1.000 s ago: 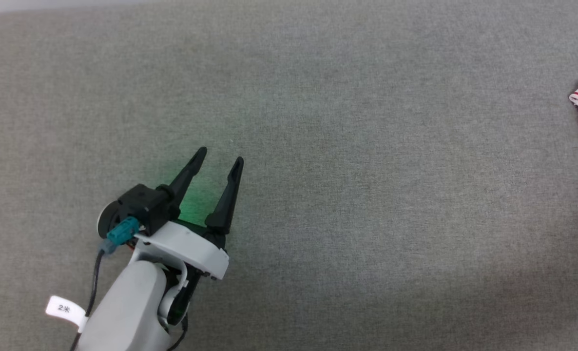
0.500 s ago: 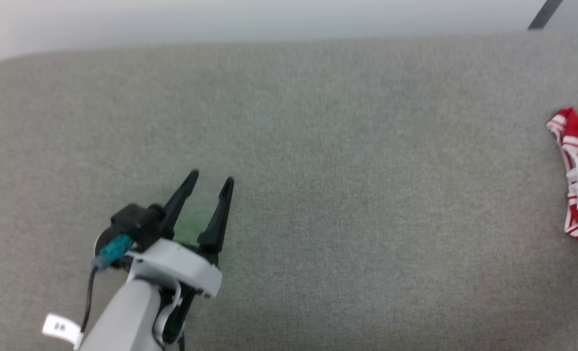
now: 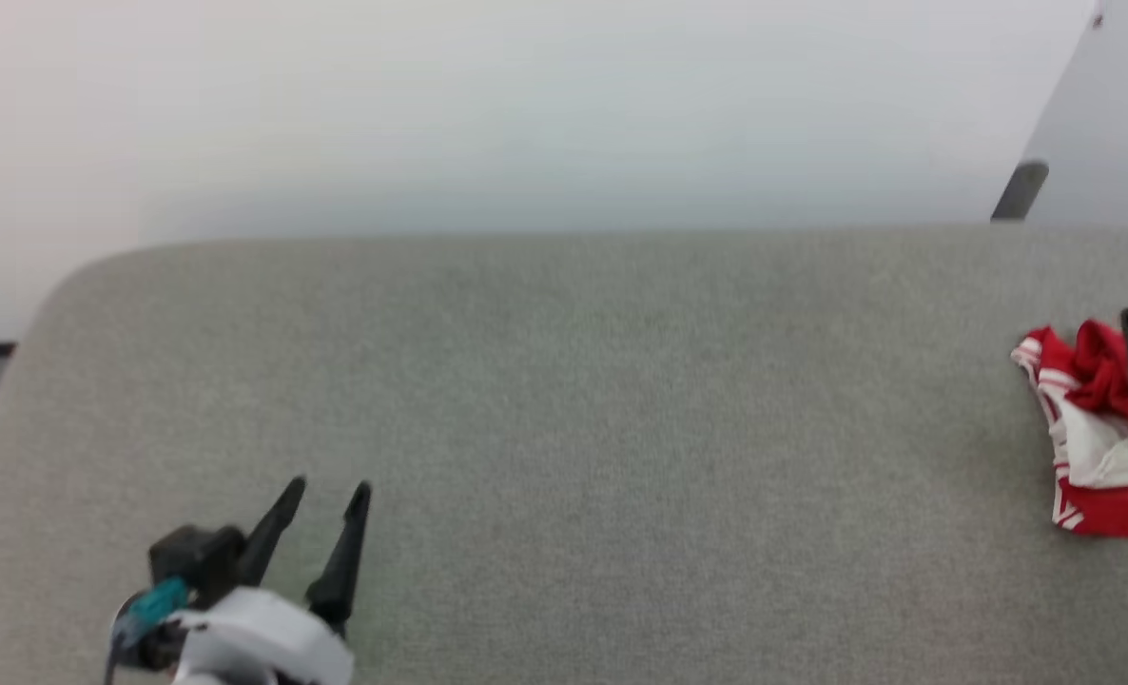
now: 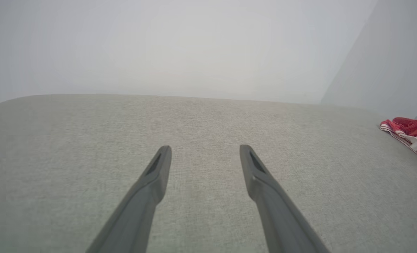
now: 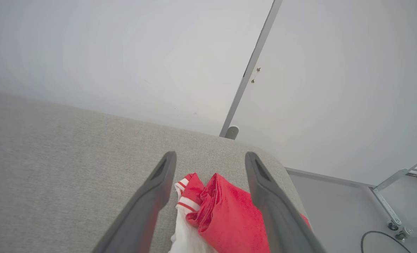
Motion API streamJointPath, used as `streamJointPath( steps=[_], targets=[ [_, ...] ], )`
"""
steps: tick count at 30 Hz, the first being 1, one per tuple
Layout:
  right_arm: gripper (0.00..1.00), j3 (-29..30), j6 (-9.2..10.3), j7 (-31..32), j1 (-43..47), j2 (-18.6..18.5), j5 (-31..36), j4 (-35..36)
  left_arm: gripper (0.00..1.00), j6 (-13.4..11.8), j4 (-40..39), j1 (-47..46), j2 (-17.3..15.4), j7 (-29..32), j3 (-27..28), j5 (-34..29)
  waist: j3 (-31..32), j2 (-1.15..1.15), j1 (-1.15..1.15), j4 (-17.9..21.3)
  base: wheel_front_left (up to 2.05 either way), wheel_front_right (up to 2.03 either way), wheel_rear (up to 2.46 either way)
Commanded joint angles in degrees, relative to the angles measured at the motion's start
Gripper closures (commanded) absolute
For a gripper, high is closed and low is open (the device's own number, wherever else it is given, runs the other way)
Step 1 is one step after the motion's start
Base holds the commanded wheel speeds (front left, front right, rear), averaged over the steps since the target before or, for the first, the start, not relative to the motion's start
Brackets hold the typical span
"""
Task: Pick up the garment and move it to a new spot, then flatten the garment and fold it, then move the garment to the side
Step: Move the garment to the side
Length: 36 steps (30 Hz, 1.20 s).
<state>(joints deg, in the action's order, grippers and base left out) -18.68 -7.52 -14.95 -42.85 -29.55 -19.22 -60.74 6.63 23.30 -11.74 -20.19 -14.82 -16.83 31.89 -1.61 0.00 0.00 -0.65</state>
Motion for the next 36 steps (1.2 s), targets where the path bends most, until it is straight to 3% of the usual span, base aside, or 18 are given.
streamJointPath(
  steps=[1, 7, 13, 26, 36],
  targets=[
    [0.00, 2.36, 0.06, -0.19, 3.65, 0.74, 1.19, 3.09, 0.00, 0.04, -0.38, 1.38, -0.66, -0.02, 0.30, 0.42, 4.10, 0.00, 0.00, -0.87, 0.00, 0.00, 0.00],
    [0.00, 13.99, 0.06, -0.23, 17.85, 5.17, 8.90, 20.69, 0.00, -1.01, -2.61, 6.19, -3.25, -0.06, 2.24, 1.35, 6.36, 0.00, 0.00, -1.48, 0.00, 0.00, 0.00],
    [0.00, 20.74, 0.06, 0.66, 29.13, 10.98, 14.56, 33.52, 0.00, -2.34, -5.77, 10.82, -4.86, -0.28, 4.70, 1.09, 7.92, 0.00, 0.00, -2.03, 0.00, 0.00, 0.00],
    [0.00, 23.63, 0.06, 4.97, 44.38, 18.50, 16.85, 51.94, 0.00, -2.35, -9.62, 17.02, -5.27, -0.38, 9.02, -0.38, 9.36, 0.00, 0.00, -2.25, 0.00, 0.00, 0.00],
    [0.00, 25.07, 0.06, 6.09, 50.12, 21.60, 18.28, 57.21, 0.00, -1.41, -10.35, 18.44, -3.71, -0.32, 12.06, -2.54, 9.43, 0.00, 0.00, -1.79, 0.00, 0.00, 0.00]
  ],
)
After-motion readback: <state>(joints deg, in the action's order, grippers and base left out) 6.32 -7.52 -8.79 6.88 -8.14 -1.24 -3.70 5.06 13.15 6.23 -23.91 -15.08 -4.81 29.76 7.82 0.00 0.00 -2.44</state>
